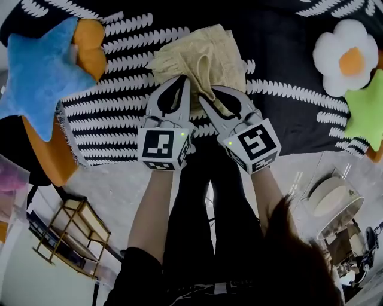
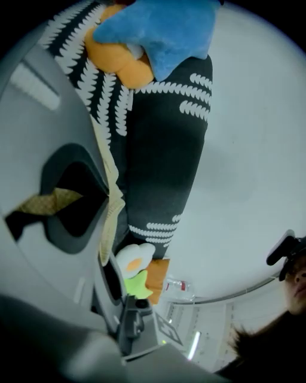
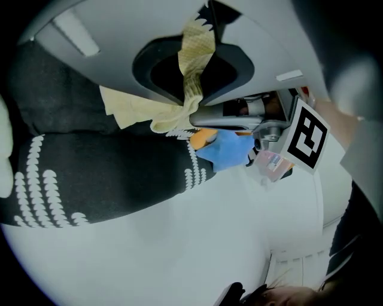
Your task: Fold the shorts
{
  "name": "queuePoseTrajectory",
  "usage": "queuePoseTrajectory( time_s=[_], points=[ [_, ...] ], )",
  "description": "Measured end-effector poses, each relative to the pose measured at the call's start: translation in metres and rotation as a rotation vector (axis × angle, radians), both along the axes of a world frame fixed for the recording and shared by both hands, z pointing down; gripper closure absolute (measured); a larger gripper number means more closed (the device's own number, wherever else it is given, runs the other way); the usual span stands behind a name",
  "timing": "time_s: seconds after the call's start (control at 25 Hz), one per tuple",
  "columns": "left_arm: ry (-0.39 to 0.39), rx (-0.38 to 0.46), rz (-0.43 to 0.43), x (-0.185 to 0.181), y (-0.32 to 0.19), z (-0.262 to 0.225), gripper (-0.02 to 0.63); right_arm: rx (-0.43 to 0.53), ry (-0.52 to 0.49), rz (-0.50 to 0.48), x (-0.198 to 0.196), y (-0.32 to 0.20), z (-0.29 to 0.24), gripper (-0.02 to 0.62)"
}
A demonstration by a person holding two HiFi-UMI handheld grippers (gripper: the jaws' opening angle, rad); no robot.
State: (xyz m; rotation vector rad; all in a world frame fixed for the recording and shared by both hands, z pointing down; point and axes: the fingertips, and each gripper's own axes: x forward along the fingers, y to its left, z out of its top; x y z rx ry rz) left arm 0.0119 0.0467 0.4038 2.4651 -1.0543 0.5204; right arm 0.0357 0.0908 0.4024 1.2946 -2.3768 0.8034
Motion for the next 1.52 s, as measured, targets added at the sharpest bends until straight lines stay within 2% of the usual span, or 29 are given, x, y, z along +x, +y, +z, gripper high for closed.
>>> queuePoseTrajectory(
  time_s=[0.16, 0.24, 0.36, 0.44, 0.6, 0.76, 0.92, 1.08, 1.24, 1.52],
  points=[
    [-0.021, 0.003, 0.087, 0.049, 0.006, 0.015, 0.606, -0.017, -0.033, 0.124, 0.044, 0.007, 0.019, 0.522],
    [-0.030, 0.011, 0.124, 0.070, 0.011, 0.021, 0.606, -0.015, -0.010, 0.167, 0.063, 0.013, 0.029, 0.522],
    [-0.065, 0.015, 0.173, 0.088, 0.017, 0.033, 0.606, -0.033, 0.033, 0.213, 0.080, 0.021, 0.049, 0.522],
    [-0.090, 0.000, 0.180, 0.090, 0.019, 0.041, 0.606, -0.094, 0.001, 0.266, 0.087, 0.025, 0.066, 0.522],
    [-0.095, -0.031, 0.139, 0.071, 0.015, 0.044, 0.606, -0.205, -0.111, 0.382, 0.092, 0.025, 0.088, 0.518],
    [-0.141, -0.045, 0.062, 0.043, 0.006, 0.053, 0.606, -0.285, -0.135, 0.420, 0.096, 0.022, 0.102, 0.515],
    [-0.151, -0.062, -0.022, 0.021, -0.005, 0.056, 0.606, -0.374, -0.182, 0.473, 0.104, 0.026, 0.116, 0.505],
    [-0.156, -0.067, -0.067, 0.004, -0.006, 0.055, 0.606, -0.380, -0.205, 0.475, 0.105, 0.026, 0.114, 0.479],
    [-0.171, -0.076, -0.083, -0.007, 0.000, 0.052, 0.606, -0.369, -0.159, 0.471, 0.111, 0.031, 0.108, 0.436],
    [-0.145, -0.065, -0.131, -0.027, 0.005, 0.026, 0.606, -0.357, -0.106, 0.490, 0.119, 0.039, 0.090, 0.433]
  ],
)
